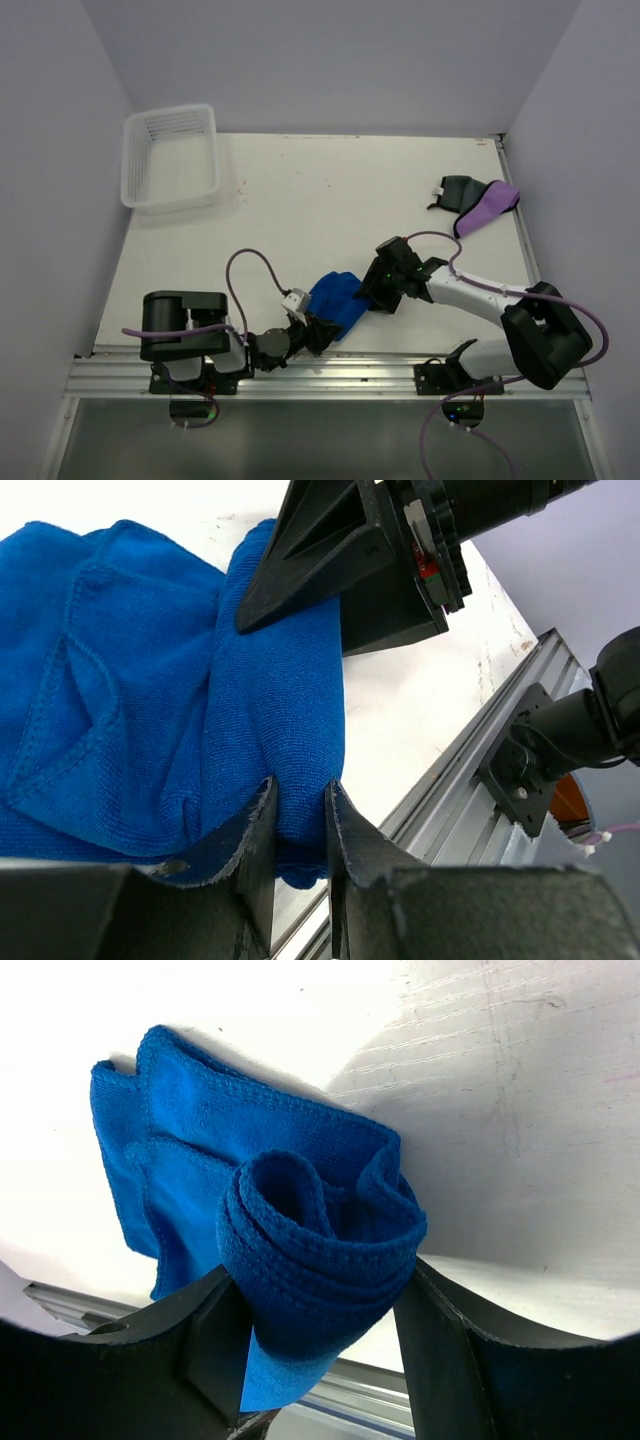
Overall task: Roll the towels
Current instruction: Roll the towel
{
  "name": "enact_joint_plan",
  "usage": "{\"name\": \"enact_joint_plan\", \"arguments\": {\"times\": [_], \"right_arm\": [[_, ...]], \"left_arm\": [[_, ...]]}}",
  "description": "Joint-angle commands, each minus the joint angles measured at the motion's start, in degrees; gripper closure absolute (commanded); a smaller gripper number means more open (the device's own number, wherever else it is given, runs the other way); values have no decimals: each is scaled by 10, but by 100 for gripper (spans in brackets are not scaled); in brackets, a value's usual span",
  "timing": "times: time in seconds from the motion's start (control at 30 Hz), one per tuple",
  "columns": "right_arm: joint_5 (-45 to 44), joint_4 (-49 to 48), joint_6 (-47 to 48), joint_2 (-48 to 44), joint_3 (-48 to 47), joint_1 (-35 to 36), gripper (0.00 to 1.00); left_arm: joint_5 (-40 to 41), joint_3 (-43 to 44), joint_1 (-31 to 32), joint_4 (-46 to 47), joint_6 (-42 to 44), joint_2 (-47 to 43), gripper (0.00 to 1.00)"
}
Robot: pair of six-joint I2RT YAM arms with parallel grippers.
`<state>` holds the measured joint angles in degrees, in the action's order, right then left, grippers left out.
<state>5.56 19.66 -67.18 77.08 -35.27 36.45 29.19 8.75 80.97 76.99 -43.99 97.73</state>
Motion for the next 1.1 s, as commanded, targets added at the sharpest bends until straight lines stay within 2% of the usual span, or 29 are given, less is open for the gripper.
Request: {"name": "enact_joint_plan", "arguments": {"times": [0.0,0.17,0.37,0.67,0.9,1.07], "right_arm": [[-100,20,0,16,-21,-29,42],[-102,27,-1,26,-28,-34,42],[-110,39,2,20,-37,-44,42],[-114,55,20,37,-57,-59,33],[-108,51,22,52,-62,-60,33],[-114,55,21,43,-53,-61,37]], "left_arm": [[-53,-30,3,38,-54,15,100],[-94,-51,-27,118,-105,58,100],[-113,-63,-48,141,-119,68,100],[-121,-66,-75,36,-167,18,100],[-117,-45,-82,-51,-176,-4,100],[-120,-46,-93,-77,-203,1,100]]}}
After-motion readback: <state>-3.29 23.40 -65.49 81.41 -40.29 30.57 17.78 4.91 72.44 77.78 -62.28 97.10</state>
